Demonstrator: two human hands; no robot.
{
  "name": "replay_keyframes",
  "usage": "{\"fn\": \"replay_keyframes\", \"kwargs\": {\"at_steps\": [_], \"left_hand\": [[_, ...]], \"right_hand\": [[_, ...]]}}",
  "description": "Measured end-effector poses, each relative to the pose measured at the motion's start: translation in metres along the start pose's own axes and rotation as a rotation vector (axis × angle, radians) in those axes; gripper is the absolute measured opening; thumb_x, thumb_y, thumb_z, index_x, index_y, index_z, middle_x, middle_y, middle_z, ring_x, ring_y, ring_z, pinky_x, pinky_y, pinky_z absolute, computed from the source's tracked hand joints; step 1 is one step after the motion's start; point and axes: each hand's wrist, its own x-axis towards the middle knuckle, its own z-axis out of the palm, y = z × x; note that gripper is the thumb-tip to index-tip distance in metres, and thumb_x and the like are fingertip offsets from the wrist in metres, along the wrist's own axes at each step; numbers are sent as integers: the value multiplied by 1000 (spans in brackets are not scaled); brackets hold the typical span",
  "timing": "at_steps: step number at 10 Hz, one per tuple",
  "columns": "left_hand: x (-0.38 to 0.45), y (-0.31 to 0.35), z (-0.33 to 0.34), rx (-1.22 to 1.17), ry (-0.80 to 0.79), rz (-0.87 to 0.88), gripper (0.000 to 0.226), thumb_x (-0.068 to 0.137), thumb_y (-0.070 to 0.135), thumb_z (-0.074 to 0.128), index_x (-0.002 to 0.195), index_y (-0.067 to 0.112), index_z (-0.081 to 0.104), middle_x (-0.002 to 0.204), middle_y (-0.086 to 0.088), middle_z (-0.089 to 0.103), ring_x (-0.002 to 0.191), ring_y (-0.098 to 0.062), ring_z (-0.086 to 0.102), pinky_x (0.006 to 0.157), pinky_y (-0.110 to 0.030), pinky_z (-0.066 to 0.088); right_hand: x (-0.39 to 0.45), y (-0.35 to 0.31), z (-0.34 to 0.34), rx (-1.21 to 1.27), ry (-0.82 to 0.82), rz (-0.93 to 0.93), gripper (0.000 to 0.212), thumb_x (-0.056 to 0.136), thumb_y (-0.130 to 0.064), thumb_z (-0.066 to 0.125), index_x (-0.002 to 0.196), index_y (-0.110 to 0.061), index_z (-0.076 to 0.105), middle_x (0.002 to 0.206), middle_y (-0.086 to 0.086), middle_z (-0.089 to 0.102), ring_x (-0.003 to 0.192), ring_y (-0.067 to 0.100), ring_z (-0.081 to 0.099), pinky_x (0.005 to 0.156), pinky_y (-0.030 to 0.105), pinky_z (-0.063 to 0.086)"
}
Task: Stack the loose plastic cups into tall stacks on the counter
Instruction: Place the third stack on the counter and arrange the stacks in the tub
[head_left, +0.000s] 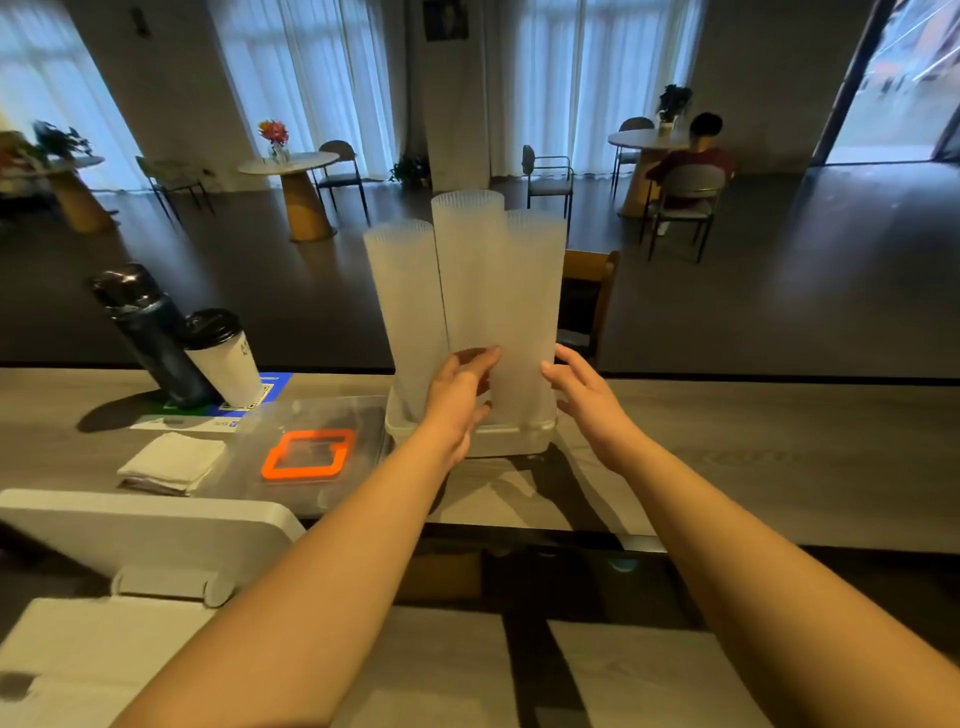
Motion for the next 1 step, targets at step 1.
{"fn": "replay_keyframes", "kwargs": {"at_steps": [1], "left_hand": [[-4,5,-3,124,10,23,31,92,35,67,120,24,60,117,-2,64,110,-17,59,92,-32,49]], "right_hand": [[-2,-1,-2,23,42,4,48,99,-45,53,145,-30,46,125,-12,60,116,8,55,100,36,41]]}}
